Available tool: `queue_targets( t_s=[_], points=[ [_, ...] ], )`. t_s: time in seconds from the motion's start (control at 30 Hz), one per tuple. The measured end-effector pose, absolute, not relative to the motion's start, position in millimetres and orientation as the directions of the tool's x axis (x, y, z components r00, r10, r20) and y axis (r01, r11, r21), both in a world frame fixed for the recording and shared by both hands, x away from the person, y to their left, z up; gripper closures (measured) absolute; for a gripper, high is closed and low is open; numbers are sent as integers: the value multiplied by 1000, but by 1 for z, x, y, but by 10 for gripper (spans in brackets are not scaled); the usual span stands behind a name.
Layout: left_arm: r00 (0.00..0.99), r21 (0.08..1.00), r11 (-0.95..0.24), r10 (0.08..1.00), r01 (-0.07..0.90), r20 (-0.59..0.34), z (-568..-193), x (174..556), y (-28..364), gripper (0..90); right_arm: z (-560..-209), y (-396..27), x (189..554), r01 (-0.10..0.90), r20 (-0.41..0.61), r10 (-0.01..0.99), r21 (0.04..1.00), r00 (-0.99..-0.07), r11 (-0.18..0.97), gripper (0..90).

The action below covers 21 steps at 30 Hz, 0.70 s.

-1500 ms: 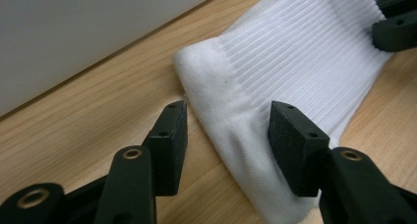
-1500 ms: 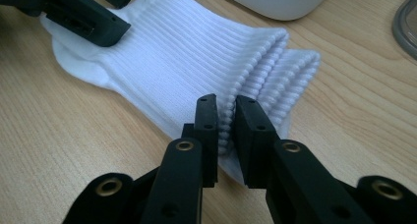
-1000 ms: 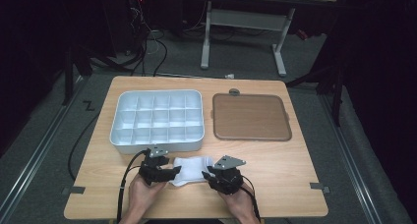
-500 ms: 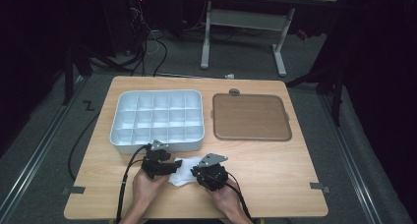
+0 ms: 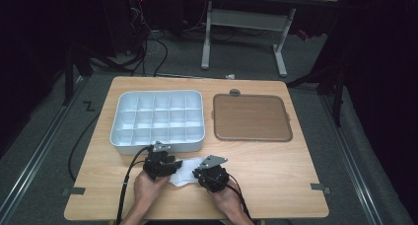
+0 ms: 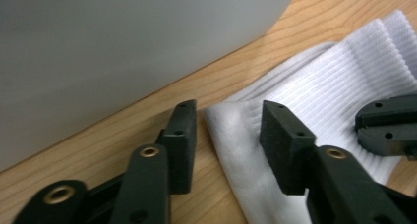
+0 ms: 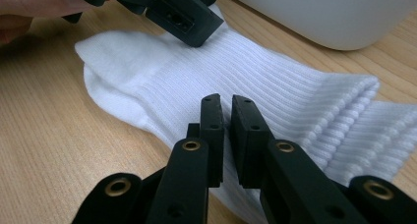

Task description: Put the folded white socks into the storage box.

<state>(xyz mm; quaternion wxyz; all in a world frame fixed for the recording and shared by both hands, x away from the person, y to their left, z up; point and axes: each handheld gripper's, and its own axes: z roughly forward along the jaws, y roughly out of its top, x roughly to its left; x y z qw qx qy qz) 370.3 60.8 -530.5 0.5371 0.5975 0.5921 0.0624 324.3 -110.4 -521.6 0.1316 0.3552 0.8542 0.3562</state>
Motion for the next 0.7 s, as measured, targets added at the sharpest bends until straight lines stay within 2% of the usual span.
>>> queue_targets(
  t_s=[0.3, 0.7],
  points=[
    [309, 703, 281, 748, 654, -587, -529, 369, 62, 811, -522, -112, 325, 521, 40, 699, 697, -714, 493, 843],
    [323, 671, 344, 676, 656, -663, -513, 361, 72, 845, -520, -113, 324, 533, 56, 695, 687, -717, 494, 841]
  ],
)
